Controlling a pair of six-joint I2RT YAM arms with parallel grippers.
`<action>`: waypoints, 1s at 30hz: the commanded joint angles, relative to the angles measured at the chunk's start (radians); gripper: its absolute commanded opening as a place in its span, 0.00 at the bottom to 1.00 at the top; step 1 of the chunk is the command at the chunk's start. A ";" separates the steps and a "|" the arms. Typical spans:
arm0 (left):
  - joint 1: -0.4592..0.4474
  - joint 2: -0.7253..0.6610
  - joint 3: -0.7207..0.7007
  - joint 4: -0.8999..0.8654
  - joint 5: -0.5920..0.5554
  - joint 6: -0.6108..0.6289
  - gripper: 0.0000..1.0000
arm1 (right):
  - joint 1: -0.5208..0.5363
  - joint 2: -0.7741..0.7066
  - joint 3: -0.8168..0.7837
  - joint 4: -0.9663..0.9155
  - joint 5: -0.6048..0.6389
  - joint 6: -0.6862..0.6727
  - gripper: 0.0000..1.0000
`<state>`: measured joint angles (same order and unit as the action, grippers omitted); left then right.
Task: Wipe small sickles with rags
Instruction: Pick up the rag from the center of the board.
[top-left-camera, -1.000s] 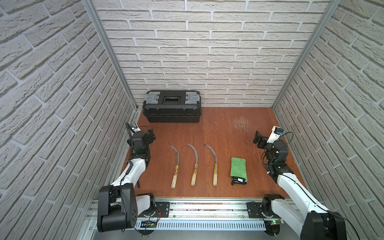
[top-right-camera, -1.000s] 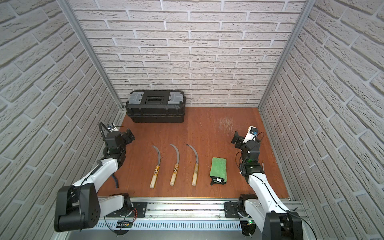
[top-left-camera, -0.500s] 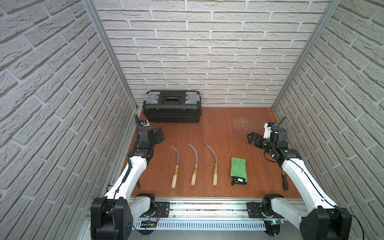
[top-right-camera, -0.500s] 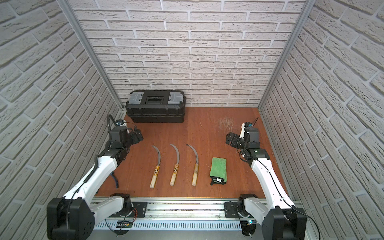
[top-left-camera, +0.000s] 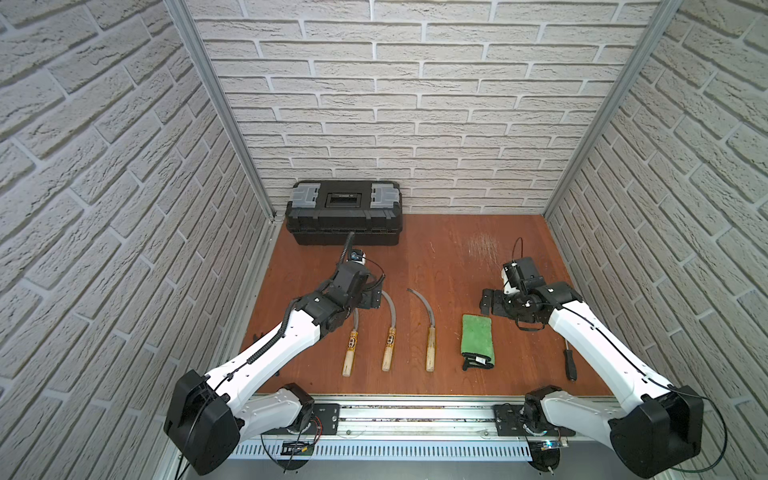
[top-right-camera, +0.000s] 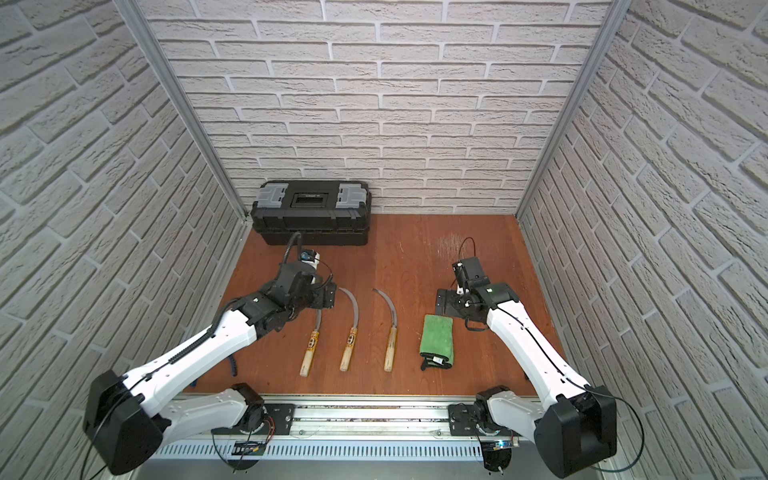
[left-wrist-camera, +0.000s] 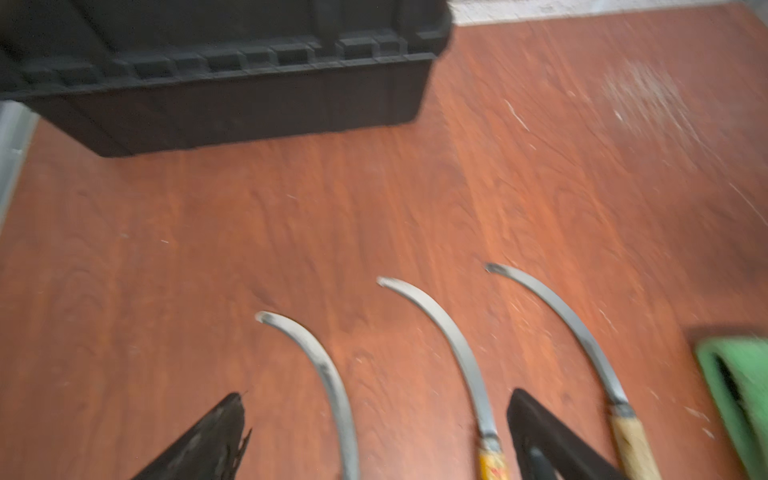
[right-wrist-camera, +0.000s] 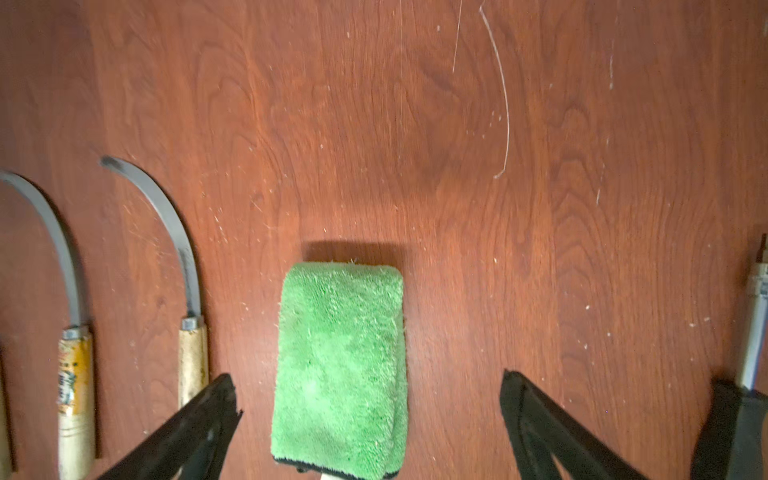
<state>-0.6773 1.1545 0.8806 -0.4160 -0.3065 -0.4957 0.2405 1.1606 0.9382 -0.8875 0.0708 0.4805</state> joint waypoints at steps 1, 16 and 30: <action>-0.078 0.016 0.008 -0.012 -0.044 -0.070 0.98 | 0.030 -0.020 -0.040 -0.035 0.045 0.052 1.00; -0.243 0.126 0.039 0.019 -0.065 -0.146 0.98 | 0.113 0.079 -0.105 0.054 -0.055 0.067 1.00; -0.257 0.127 0.015 0.042 -0.086 -0.168 0.98 | 0.130 0.148 -0.118 0.094 -0.143 0.126 1.00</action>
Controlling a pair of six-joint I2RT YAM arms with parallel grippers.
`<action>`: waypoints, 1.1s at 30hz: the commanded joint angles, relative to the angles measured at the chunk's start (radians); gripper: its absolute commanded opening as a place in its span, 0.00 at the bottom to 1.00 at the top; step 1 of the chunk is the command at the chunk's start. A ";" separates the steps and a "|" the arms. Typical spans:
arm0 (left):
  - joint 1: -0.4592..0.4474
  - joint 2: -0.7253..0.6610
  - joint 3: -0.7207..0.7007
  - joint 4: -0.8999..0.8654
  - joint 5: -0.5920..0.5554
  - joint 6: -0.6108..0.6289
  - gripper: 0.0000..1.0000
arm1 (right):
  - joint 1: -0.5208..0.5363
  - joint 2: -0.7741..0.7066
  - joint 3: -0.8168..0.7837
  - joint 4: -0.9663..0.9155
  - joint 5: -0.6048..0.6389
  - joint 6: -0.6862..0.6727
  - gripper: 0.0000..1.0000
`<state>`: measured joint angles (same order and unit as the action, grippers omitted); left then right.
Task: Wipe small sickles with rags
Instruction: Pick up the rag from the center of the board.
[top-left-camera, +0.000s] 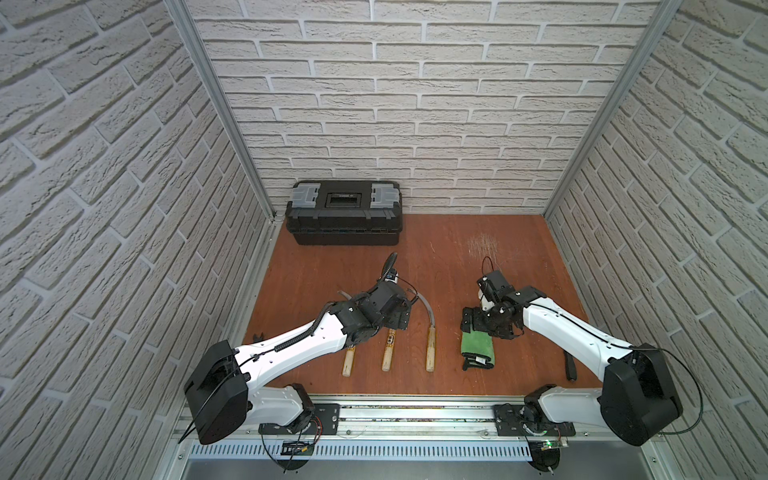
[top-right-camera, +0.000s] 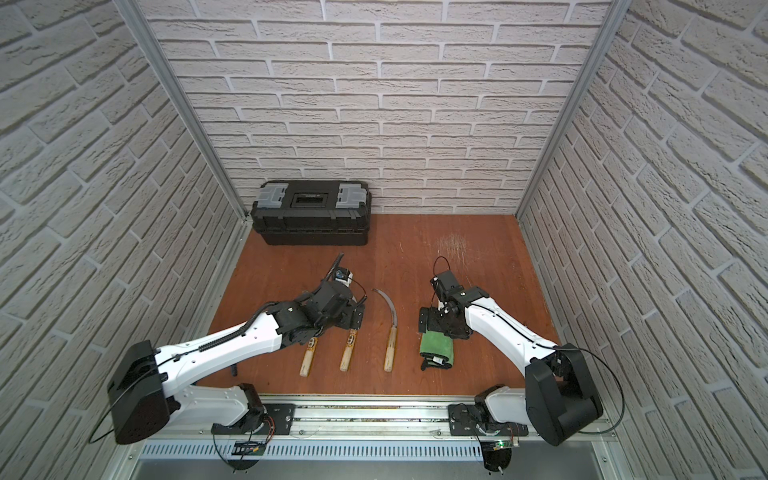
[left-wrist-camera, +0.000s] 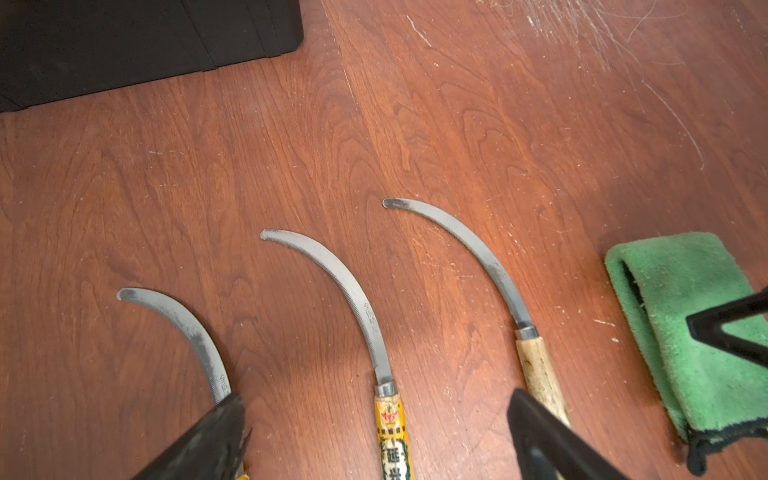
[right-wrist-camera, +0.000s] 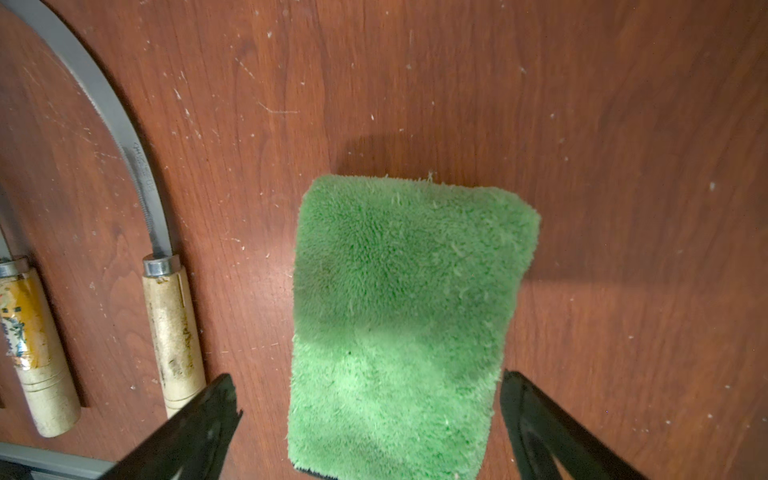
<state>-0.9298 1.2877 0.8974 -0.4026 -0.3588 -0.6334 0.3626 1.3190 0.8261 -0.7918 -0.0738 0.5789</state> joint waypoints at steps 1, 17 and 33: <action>-0.004 -0.004 -0.004 0.033 -0.036 -0.030 0.98 | 0.007 -0.002 0.003 -0.019 0.005 0.028 1.00; -0.008 0.008 -0.023 0.026 0.003 -0.051 0.98 | 0.020 0.143 -0.008 -0.033 0.010 -0.010 0.70; -0.032 0.034 -0.018 -0.014 0.112 -0.075 0.98 | 0.016 0.264 -0.035 0.054 -0.033 -0.005 0.63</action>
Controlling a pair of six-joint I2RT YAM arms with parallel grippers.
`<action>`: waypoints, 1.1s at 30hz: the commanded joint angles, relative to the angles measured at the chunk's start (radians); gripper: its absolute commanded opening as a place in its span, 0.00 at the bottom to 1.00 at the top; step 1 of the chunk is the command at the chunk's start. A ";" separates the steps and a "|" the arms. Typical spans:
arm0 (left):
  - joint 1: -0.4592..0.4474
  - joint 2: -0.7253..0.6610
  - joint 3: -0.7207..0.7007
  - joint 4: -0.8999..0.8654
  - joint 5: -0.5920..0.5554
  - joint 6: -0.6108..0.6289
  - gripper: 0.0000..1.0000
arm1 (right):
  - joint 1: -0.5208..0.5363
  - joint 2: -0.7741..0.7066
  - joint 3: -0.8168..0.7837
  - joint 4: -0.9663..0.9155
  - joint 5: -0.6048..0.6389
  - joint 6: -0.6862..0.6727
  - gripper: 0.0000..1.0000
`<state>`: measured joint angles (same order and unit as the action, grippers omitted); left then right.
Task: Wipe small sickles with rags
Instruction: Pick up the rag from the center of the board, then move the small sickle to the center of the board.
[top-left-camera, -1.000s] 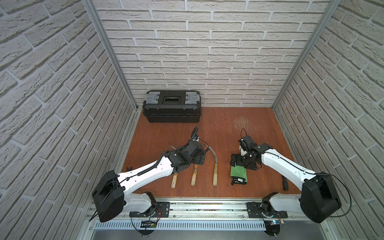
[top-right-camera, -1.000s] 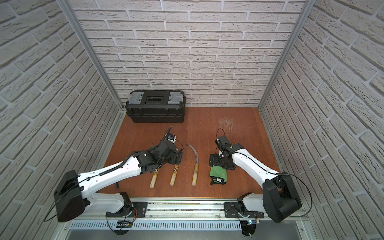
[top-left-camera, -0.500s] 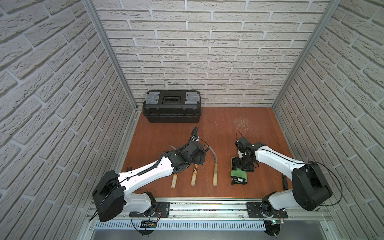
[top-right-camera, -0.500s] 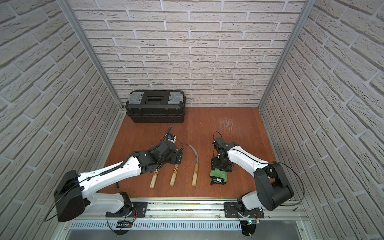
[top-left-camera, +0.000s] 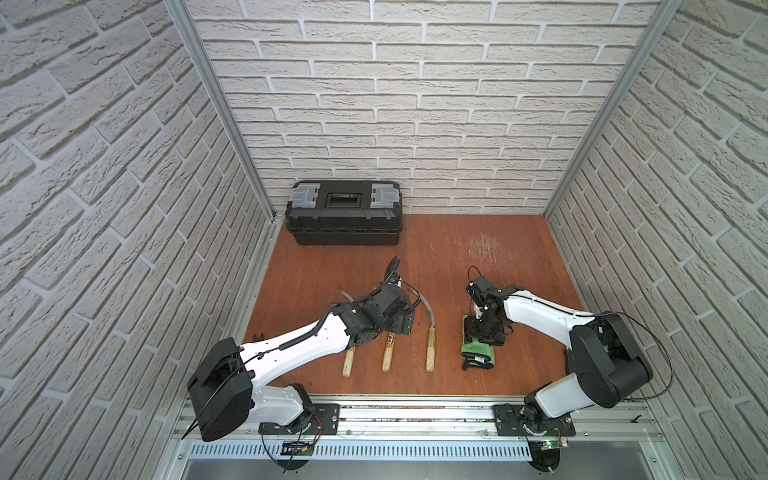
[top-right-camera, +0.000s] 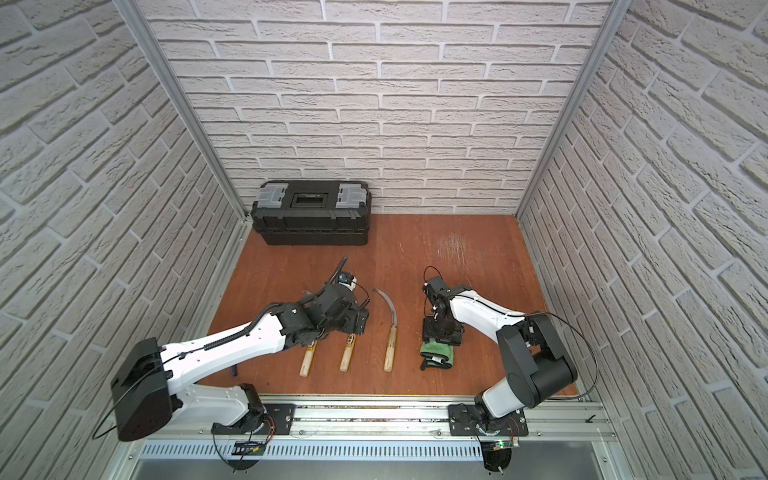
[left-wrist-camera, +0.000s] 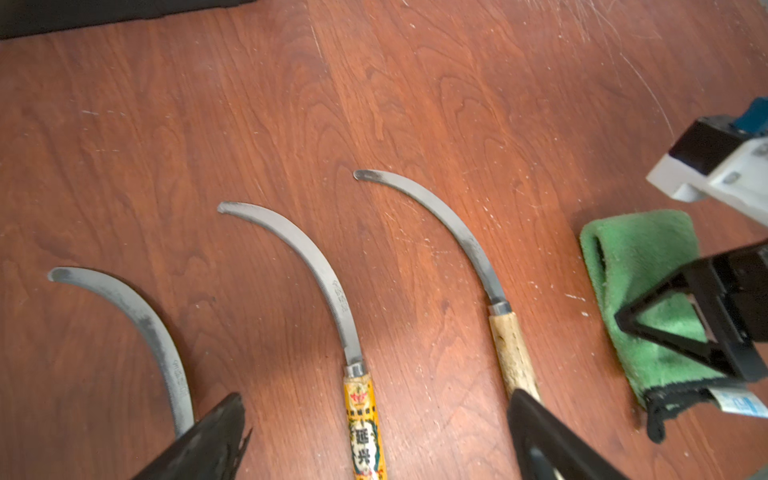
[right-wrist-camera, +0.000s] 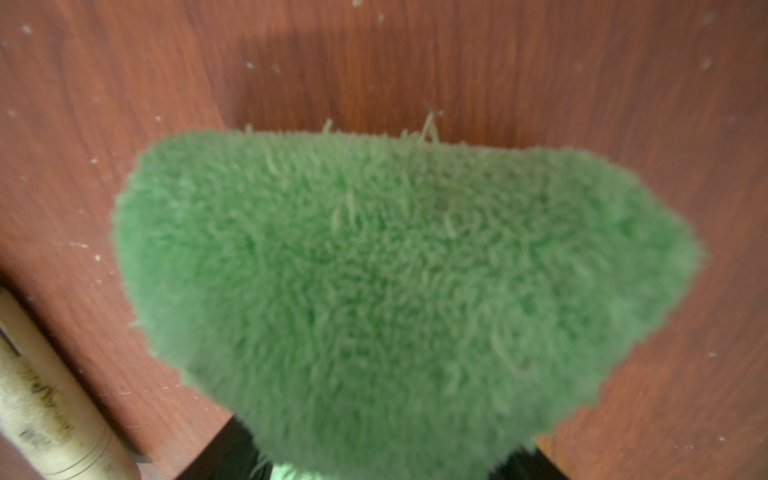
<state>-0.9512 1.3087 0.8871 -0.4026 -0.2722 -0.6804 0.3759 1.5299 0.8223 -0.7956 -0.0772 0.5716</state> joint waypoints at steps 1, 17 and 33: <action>-0.015 0.018 -0.006 -0.019 0.032 -0.029 0.98 | 0.003 0.056 -0.029 0.058 -0.033 -0.001 0.59; -0.071 0.141 0.058 -0.027 0.205 -0.027 0.93 | -0.126 0.011 0.040 0.027 -0.044 -0.088 0.23; -0.175 0.417 0.229 -0.110 0.305 -0.087 0.62 | -0.273 -0.024 0.105 0.005 -0.076 -0.183 0.20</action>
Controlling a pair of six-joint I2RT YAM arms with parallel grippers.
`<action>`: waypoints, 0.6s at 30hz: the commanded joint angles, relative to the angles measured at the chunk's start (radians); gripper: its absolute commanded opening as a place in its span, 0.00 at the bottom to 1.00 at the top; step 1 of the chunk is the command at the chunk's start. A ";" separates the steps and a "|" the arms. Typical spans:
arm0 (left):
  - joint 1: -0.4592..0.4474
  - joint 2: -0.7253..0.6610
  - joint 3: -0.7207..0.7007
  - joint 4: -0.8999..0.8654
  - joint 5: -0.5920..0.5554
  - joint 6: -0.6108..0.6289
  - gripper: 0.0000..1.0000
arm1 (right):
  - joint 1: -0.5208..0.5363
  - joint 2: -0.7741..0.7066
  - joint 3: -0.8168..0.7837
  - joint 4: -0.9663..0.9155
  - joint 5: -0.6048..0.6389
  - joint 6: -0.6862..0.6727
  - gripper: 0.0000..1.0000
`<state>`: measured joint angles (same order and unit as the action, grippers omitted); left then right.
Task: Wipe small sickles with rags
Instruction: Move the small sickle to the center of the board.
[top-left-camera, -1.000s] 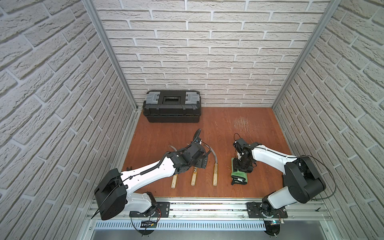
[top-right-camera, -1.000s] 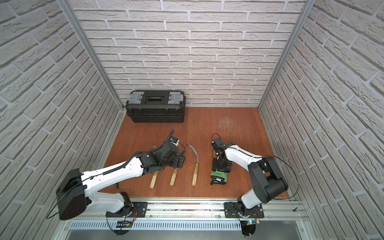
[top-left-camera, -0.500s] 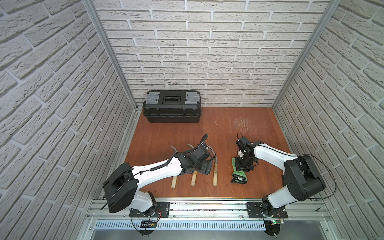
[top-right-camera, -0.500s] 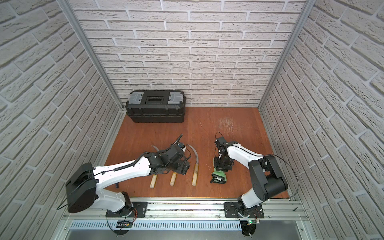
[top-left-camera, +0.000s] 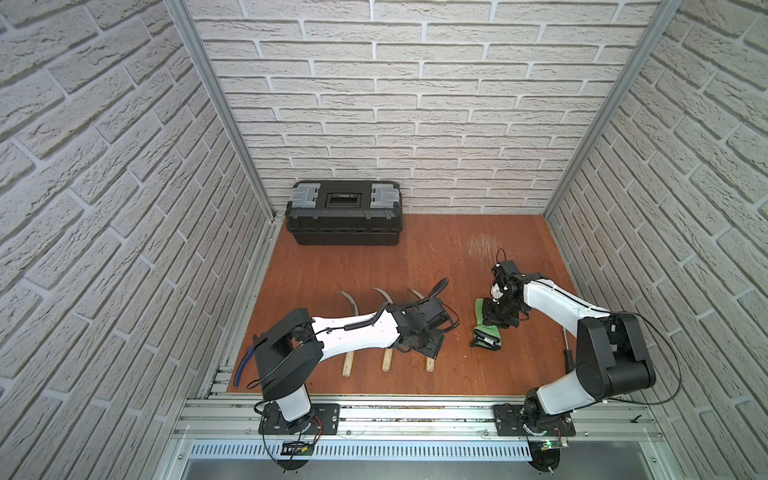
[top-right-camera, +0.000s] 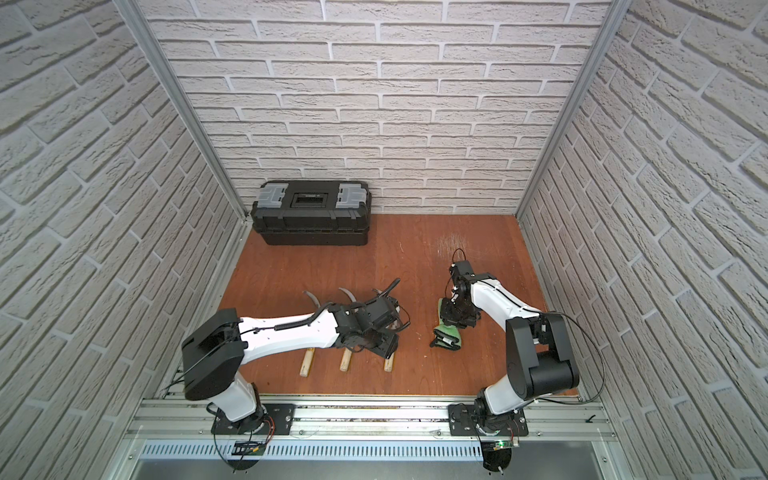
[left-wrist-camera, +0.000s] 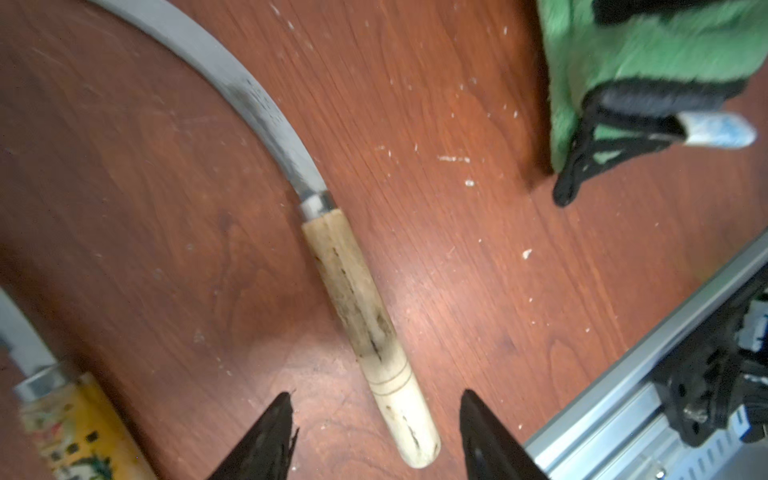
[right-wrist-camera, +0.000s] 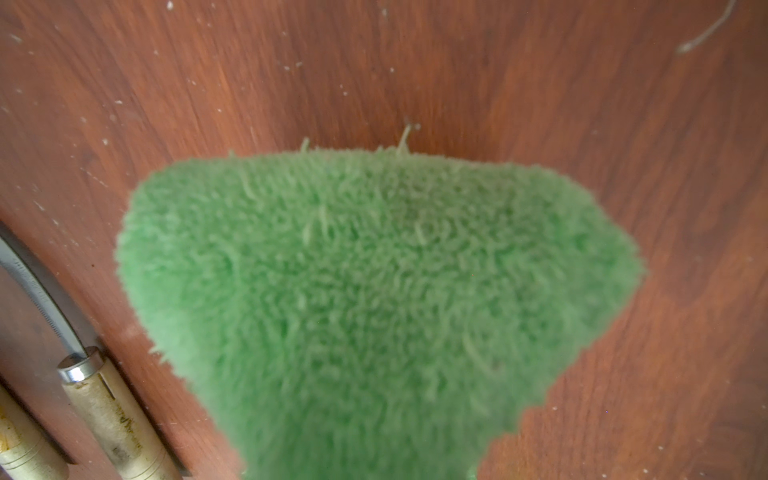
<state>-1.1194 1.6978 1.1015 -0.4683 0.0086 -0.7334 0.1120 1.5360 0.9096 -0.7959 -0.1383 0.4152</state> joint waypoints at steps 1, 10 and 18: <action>-0.007 0.039 0.018 -0.046 0.031 -0.039 0.61 | -0.011 -0.033 0.015 0.008 -0.017 -0.029 0.20; -0.007 0.118 0.047 -0.063 0.070 -0.012 0.55 | -0.033 -0.055 0.003 0.020 -0.034 -0.039 0.20; 0.008 0.183 0.090 -0.093 0.083 0.032 0.40 | -0.041 -0.059 0.008 0.039 -0.054 -0.033 0.20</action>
<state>-1.1221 1.8606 1.1786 -0.5190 0.0803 -0.7212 0.0772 1.5040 0.9096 -0.7746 -0.1734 0.3866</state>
